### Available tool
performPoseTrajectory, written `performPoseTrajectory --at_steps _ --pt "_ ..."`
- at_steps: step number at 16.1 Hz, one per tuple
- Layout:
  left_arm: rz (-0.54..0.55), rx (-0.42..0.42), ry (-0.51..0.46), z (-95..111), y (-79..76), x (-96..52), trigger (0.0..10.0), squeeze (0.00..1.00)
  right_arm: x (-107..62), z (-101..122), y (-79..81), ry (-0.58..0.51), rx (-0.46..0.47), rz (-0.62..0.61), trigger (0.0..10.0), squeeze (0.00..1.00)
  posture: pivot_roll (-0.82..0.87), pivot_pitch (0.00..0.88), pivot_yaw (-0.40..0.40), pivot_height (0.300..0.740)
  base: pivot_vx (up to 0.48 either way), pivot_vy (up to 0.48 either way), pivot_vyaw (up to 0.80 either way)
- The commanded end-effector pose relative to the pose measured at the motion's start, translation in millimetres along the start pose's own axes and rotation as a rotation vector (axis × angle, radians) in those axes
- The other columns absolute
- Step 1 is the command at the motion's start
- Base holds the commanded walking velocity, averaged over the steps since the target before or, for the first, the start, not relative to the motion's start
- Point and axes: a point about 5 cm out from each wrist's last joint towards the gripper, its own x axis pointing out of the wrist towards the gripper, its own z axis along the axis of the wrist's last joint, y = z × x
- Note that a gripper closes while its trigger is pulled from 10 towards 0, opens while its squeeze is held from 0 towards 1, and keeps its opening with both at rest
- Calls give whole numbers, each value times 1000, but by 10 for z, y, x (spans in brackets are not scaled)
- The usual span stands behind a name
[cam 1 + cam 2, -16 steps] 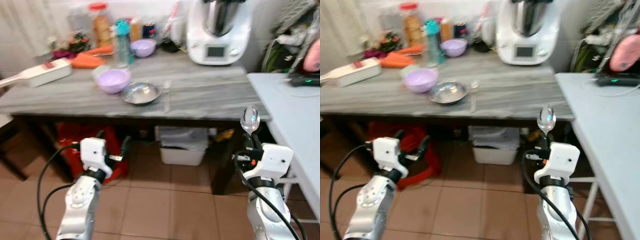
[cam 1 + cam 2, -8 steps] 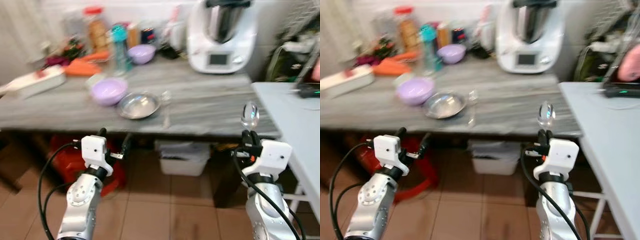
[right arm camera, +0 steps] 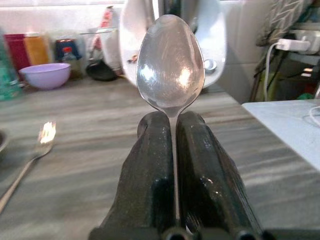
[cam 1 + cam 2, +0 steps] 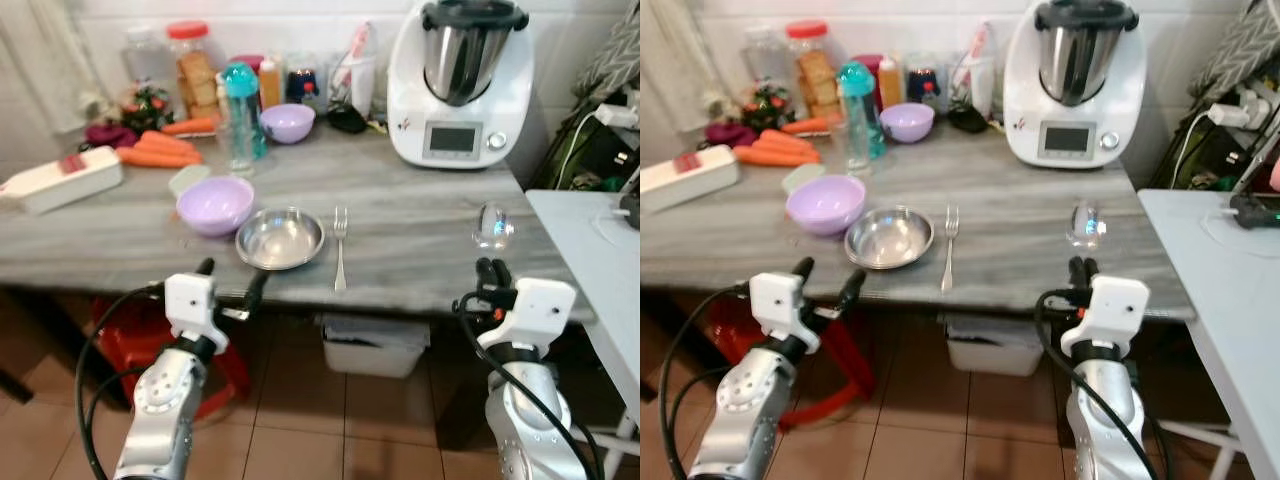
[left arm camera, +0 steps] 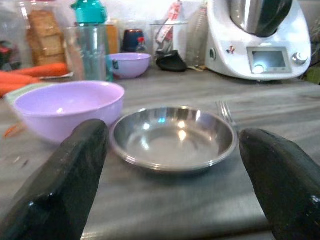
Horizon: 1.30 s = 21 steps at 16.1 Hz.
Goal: Setting the table
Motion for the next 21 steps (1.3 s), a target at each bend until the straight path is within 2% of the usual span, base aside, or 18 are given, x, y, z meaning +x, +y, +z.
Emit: performPoseTrajectory --at_steps 1,5,7,9,11,16,19,21 --pt "-31 -6 -7 20 -85 46 10000 0 8 21 -73 -12 -17 -22 10000 0 -45 0 39 740 405 0 0" --pt "-24 -5 -1 7 -75 31 10000 0 18 17 -35 -11 -13 -11 10000 0 -45 0 41 740 372 0 0" --pt "-21 -15 -19 27 -73 15 10000 0 18 16 -30 -10 -12 -8 10000 0 -45 0 41 740 0 0 0" --pt "2 19 -68 107 -5 -46 10000 0 20 18 -28 -10 -12 -4 10000 0 -42 0 41 740 0 0 0" --pt "30 46 -64 118 55 -84 10000 0 19 11 -19 -10 -15 1 10000 0 -39 0 40 740 0 0 0" --pt "-24 26 -5 21 46 -202 10000 0 54 9 -4 -14 -18 6 10000 0 -36 0 40 740 0 0 276" --pt "-51 12 7 -7 8 -203 10000 0 165 -59 0 38 65 -6 10000 0 -36 0 40 740 0 0 0" --pt "-85 6 18 -22 -6 -208 10000 0 238 -75 38 53 57 12 10000 0 -36 0 40 740 0 0 0"
